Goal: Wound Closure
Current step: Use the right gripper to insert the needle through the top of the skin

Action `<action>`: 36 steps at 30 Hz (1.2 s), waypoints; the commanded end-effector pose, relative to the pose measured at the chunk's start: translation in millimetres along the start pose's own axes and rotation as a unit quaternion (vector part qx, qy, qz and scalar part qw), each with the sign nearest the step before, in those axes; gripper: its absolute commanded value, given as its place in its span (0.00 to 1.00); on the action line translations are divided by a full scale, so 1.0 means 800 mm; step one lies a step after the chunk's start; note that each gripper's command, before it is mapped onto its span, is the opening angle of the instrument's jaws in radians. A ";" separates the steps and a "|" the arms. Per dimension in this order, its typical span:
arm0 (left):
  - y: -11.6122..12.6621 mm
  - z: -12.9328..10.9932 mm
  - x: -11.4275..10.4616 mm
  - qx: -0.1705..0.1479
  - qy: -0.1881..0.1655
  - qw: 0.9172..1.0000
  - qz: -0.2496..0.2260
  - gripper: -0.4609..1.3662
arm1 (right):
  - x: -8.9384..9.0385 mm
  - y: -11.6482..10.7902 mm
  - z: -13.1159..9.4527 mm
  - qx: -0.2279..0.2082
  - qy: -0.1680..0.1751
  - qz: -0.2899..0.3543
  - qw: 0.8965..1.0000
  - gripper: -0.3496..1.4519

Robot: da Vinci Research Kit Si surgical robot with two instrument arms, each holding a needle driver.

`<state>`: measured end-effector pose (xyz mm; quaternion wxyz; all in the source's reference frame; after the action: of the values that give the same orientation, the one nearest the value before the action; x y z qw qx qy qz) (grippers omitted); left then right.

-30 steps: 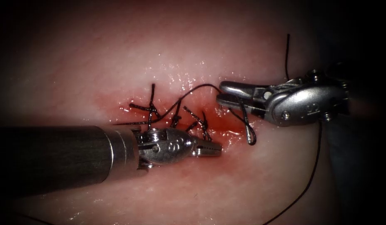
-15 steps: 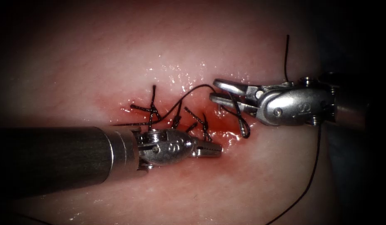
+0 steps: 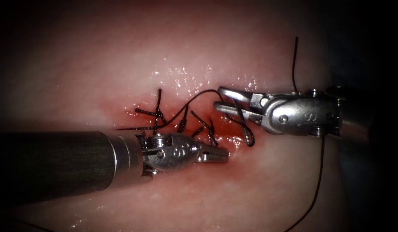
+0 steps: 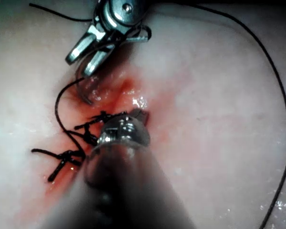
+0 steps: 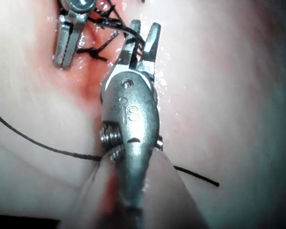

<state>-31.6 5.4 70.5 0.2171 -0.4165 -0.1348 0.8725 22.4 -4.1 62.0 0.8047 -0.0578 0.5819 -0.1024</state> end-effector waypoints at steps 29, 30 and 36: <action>0.0001 0.0004 0.0003 -0.001 -0.001 1.000 -0.002 0.06 | 0.0025 0.0097 0.0035 0.006 -0.034 0.281 0.959 0.00; 0.0001 0.0004 0.0003 -0.001 -0.001 1.000 -0.002 0.06 | 0.0024 0.0100 0.0035 0.002 -0.037 0.292 0.956 0.00; 0.0001 0.0004 0.0003 0.000 -0.001 1.000 -0.002 0.06 | 0.0029 0.0137 0.0026 -0.023 -0.050 0.331 0.942 0.00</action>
<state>-32.0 5.4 70.5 0.2202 -0.4145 -0.1324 0.8730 26.0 6.6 57.9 0.8190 0.1205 0.5277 0.1903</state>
